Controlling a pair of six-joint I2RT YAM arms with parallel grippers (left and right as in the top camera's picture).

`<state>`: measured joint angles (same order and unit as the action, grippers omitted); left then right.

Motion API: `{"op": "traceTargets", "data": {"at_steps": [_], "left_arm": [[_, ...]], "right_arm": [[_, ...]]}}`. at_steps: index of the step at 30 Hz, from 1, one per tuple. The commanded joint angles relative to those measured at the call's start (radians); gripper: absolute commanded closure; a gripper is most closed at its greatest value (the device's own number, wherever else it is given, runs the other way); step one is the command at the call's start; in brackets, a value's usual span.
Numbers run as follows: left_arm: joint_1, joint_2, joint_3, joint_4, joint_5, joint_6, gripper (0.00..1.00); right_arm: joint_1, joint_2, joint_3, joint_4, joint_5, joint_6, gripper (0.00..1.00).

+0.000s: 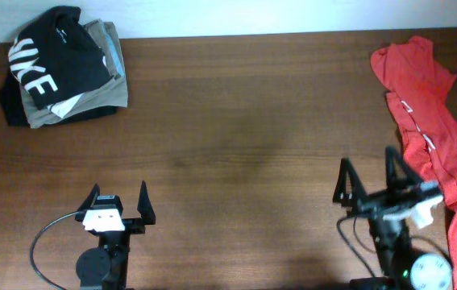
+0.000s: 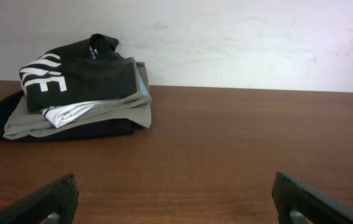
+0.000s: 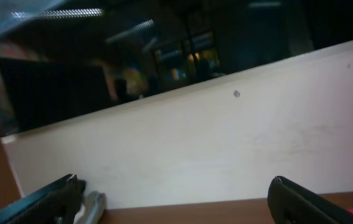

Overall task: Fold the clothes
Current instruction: 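Reach the right gripper to the orange shirt and grasp its edge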

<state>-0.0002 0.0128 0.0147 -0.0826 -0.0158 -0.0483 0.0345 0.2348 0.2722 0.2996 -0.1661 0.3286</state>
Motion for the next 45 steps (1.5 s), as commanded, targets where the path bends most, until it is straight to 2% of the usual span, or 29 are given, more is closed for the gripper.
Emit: {"op": "traceTargets", "data": {"at_steps": [1, 5, 10, 12, 15, 18, 23, 28, 32, 34, 37, 40, 43, 45], "left_arm": [[0.006, -0.007, -0.006, -0.001, 0.001, 0.011, 0.01], [0.006, -0.007, -0.006, -0.001, 0.000, 0.011, 0.01], [0.006, -0.007, -0.006, -0.001, 0.001, 0.011, 0.01], [0.006, -0.007, -0.006, -0.001, 0.000, 0.011, 0.01], [0.006, -0.007, -0.006, -0.001, 0.000, 0.011, 0.01], [0.006, -0.007, -0.006, -0.001, 0.001, 0.011, 0.01], [0.006, -0.007, -0.006, -0.001, 0.000, 0.012, 0.01], [0.006, -0.007, -0.006, -0.001, 0.000, 0.012, 0.01], [0.006, -0.007, -0.006, -0.001, 0.000, 0.011, 0.01], [0.006, -0.007, -0.006, -0.001, 0.000, 0.012, 0.01], [0.006, -0.007, -0.006, -0.001, 0.001, 0.012, 0.01], [0.006, -0.007, -0.006, -0.001, 0.000, 0.011, 0.01], [0.006, -0.007, -0.006, -0.001, 0.000, 0.012, 0.01], [0.006, -0.007, -0.006, -0.001, 0.000, 0.011, 0.01]], "right_arm": [[0.003, 0.260, 0.206, -0.059, 0.077, -0.092, 0.01], [-0.016, 0.769, 0.687, -0.342, 0.176, -0.216, 0.01], [-0.149, 1.214, 1.210, -0.736, 0.175, -0.221, 0.01], [-0.195, 1.338, 1.337, -0.831, 0.175, -0.220, 0.01], [-0.253, 1.421, 1.351, -0.853, 0.203, -0.220, 0.01], [-0.317, 1.523, 1.351, -0.978, 0.295, -0.215, 0.01], [-0.468, 1.582, 1.351, -1.192, 0.344, 0.053, 0.01], [-0.578, 1.575, 1.283, -1.334, 0.278, 0.068, 0.01], [-0.578, 1.575, 1.142, -1.332, 0.185, 0.058, 0.01], [-0.578, 1.575, 1.085, -1.326, 0.145, -0.015, 0.01], [-0.581, 1.575, 0.960, -1.175, 0.178, -0.063, 0.01], [-0.586, 1.580, 0.928, -1.108, 0.178, -0.063, 0.01], [-0.593, 1.603, 0.922, -1.070, 0.185, -0.162, 0.00], [-0.593, 1.626, 0.917, -1.067, 0.182, -0.164, 0.07]]}}
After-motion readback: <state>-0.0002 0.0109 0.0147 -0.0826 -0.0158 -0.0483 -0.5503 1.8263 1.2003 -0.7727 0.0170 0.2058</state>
